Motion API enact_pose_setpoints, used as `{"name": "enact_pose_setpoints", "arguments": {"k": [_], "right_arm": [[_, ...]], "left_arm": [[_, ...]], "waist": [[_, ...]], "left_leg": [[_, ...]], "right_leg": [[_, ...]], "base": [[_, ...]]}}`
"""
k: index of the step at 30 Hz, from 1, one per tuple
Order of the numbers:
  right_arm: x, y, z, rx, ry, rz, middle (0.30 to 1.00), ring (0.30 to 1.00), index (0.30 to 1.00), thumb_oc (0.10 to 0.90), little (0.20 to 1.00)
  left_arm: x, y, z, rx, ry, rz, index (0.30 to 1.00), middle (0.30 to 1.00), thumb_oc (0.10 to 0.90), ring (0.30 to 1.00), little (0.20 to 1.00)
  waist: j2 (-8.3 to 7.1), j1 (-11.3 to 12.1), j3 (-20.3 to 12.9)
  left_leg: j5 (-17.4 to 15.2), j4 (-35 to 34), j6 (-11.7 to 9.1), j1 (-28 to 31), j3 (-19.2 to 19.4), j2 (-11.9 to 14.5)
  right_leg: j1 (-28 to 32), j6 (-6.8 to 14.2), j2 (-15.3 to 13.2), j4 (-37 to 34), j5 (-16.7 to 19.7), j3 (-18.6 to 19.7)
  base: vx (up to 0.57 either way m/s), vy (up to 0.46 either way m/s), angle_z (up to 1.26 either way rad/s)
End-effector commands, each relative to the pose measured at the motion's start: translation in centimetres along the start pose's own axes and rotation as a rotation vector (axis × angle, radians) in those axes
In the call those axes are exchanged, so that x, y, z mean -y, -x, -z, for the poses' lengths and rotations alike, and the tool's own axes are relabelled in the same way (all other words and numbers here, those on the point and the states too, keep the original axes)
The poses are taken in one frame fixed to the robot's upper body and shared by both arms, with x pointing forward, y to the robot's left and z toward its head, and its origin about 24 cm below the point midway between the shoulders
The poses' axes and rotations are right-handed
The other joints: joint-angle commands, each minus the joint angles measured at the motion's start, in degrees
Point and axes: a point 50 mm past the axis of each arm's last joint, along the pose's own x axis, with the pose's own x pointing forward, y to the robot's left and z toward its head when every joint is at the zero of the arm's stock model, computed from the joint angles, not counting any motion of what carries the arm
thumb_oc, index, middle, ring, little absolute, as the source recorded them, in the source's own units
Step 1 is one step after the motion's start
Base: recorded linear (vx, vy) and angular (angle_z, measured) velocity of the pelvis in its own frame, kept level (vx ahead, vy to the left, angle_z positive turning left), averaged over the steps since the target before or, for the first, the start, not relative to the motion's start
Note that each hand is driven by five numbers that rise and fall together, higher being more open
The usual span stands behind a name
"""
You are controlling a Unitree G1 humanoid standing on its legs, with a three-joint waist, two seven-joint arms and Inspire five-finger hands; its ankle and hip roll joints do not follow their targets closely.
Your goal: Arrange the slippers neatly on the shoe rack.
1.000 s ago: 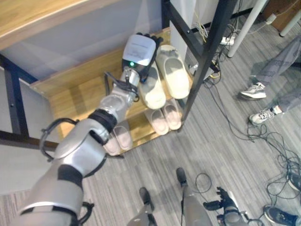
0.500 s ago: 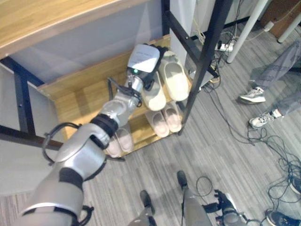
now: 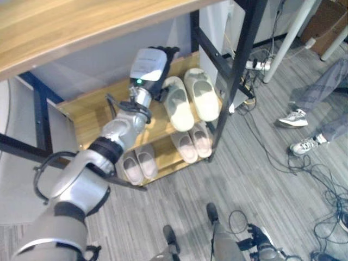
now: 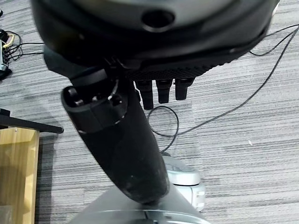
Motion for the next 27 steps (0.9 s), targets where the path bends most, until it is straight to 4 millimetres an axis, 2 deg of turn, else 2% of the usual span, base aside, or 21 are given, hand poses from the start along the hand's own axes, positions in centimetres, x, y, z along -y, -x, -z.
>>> {"name": "enact_pose_setpoints", "arguments": {"k": [1,2,4,5,6,10,12,14,16,17,18,19,21,24,26,27], "right_arm": [[0.2,0.4,2.0,-0.048,0.062,-0.003,0.900,0.900,0.900,0.800,0.900],[0.2,0.4,2.0,-0.049,0.064,-0.003,0.900,0.900,0.900,0.800,0.900],[0.0,0.4,1.7,-0.041,0.055,-0.006,0.900,0.900,0.900,0.800,0.900],[0.0,0.4,1.7,-0.041,0.055,-0.006,0.900,0.900,0.900,0.800,0.900],[-0.1,0.3,1.5,-0.036,0.061,-0.009,0.900,0.900,0.900,0.800,0.900],[0.1,0.3,1.5,-0.039,0.053,0.000,0.900,0.900,0.900,0.800,0.900],[0.1,0.4,1.7,-0.050,0.055,0.002,0.900,0.900,0.900,0.800,0.900],[0.0,0.4,1.8,-0.053,0.057,0.000,0.900,0.900,0.900,0.800,0.900],[0.0,0.4,2.0,-0.068,0.052,0.002,0.900,0.900,0.900,0.800,0.900],[0.1,0.3,1.8,-0.071,0.047,0.003,0.900,0.900,0.900,0.800,0.900],[0.1,0.3,1.8,-0.071,0.047,0.004,0.900,0.900,0.900,0.800,0.900],[-0.3,0.4,1.8,-0.084,0.012,-0.006,0.900,0.900,0.900,0.800,0.900],[-0.4,0.3,1.7,-0.084,0.000,-0.004,0.900,0.900,0.900,0.800,0.900],[-0.3,0.1,0.8,-0.070,0.007,0.001,0.900,0.900,0.900,0.800,0.900],[0.0,-0.2,-0.1,-0.051,0.015,0.007,0.900,0.900,0.900,0.800,0.900],[0.1,-0.3,-0.3,-0.045,0.015,0.011,0.900,0.900,0.900,0.800,0.900]], "left_arm": [[-3.9,-1.6,1.6,-0.117,0.216,-0.206,0.900,0.900,0.800,0.900,0.900],[-3.9,-1.5,1.7,-0.118,0.216,-0.206,0.900,0.900,0.800,0.900,0.900],[-2.2,0.0,2.8,-0.166,0.279,-0.175,0.900,0.900,0.800,0.900,0.900],[-2.2,0.0,2.8,-0.167,0.279,-0.175,0.900,0.900,0.800,0.900,0.900],[-1.1,0.7,3.4,-0.226,0.369,-0.145,0.900,0.900,0.800,0.900,0.900],[0.4,1.6,3.8,-0.265,0.403,-0.084,0.900,0.900,0.800,0.900,0.900],[2.0,2.4,4.1,-0.321,0.456,-0.033,0.900,0.900,0.800,0.900,0.900],[2.3,2.6,4.1,-0.331,0.473,-0.022,0.900,0.900,0.800,0.900,0.900],[3.9,3.3,3.0,-0.348,0.584,0.029,0.900,0.900,0.800,0.900,0.900],[4.5,3.3,2.3,-0.361,0.661,0.041,0.900,0.900,0.800,0.900,0.900],[4.5,3.3,2.3,-0.361,0.661,0.042,0.900,0.900,0.800,0.900,0.900],[5.7,3.3,0.4,-0.367,0.760,0.085,0.900,0.900,0.800,0.900,0.900],[6.0,3.3,0.0,-0.368,0.776,0.099,0.900,0.900,0.800,0.900,0.900],[7.7,3.3,-2.6,-0.368,0.870,0.194,0.900,0.900,0.800,0.900,0.900],[8.6,3.4,-3.3,-0.381,0.847,0.240,0.900,0.900,0.800,0.900,0.900],[8.7,3.3,-4.4,-0.358,0.864,0.253,0.900,0.900,0.800,0.900,0.900]], "waist": [[2.66,1.66,-3.25],[2.70,1.60,-3.26],[2.44,1.73,-3.58],[2.45,1.70,-3.59],[2.29,1.77,-3.84],[2.09,1.85,-4.21],[1.89,1.79,-4.45],[1.85,1.79,-4.52],[1.72,1.88,-4.68],[1.72,1.94,-4.68],[1.74,1.95,-4.68],[1.85,1.91,-4.77],[1.91,1.93,-4.74],[2.10,1.88,-4.46],[2.18,1.78,-4.01],[2.18,1.82,-3.82]], "left_leg": [[-5.90,-0.31,0.31,1.05,-5.76,-1.53],[-5.91,-0.31,0.31,1.09,-5.78,-1.53],[-6.01,-0.31,0.26,1.72,-5.82,-1.48],[-6.02,-0.31,0.26,1.74,-5.82,-1.48],[-5.97,-0.31,0.25,1.95,-5.81,-1.40],[-5.94,-0.31,0.26,2.15,-5.69,-1.25],[-5.91,-0.31,0.23,2.26,-5.55,-1.05],[-5.93,-0.31,0.21,2.23,-5.56,-1.00],[-5.95,-0.31,0.23,2.22,-5.67,-0.83],[-5.88,-0.31,0.25,2.15,-5.76,-0.81],[-5.89,-0.31,0.25,2.15,-5.77,-0.81],[-5.82,-0.31,0.29,1.97,-5.83,-0.83],[-5.80,-0.31,0.31,1.91,-5.90,-0.83],[-5.52,-0.31,0.31,1.11,-6.18,-0.87],[-5.37,-0.31,0.29,0.47,-6.19,-0.73],[-5.29,-0.31,0.30,0.27,-6.10,-0.64]], "right_leg": [[4.70,1.91,2.67,3.38,-11.79,-7.22],[4.75,1.91,2.68,3.37,-11.80,-7.23],[5.41,1.76,2.72,3.22,-11.84,-7.29],[5.43,1.76,2.72,3.21,-11.84,-7.30],[5.54,1.66,2.75,3.16,-11.79,-7.43],[5.73,1.54,2.89,3.00,-11.78,-7.63],[5.82,1.41,3.04,2.87,-11.78,-7.66],[5.84,1.41,3.07,2.74,-11.74,-7.64],[5.86,1.35,3.21,2.51,-11.75,-7.64],[5.83,1.37,3.23,2.49,-11.76,-7.68],[5.83,1.37,3.23,2.49,-11.76,-7.69],[5.72,1.32,3.25,2.36,-11.65,-7.73],[5.66,1.29,3.27,2.37,-11.64,-7.77],[5.11,1.27,3.31,2.07,-11.37,-7.88],[4.42,1.29,3.26,1.87,-10.96,-7.82],[4.22,1.28,3.32,1.82,-10.84,-7.68]], "base": [[0.00,0.000,0.00],[0.03,-0.005,0.03],[0.03,-0.007,0.02],[0.00,0.000,0.00],[0.00,0.000,0.00],[0.01,-0.008,0.02],[0.00,0.000,0.00],[0.00,0.000,0.00],[0.00,0.000,0.00],[0.00,0.000,0.00],[0.00,0.000,0.00],[0.02,-0.001,0.04],[0.01,-0.004,0.04],[-0.02,-0.011,-0.02],[-0.04,-0.016,-0.02],[0.00,0.000,0.00]]}}
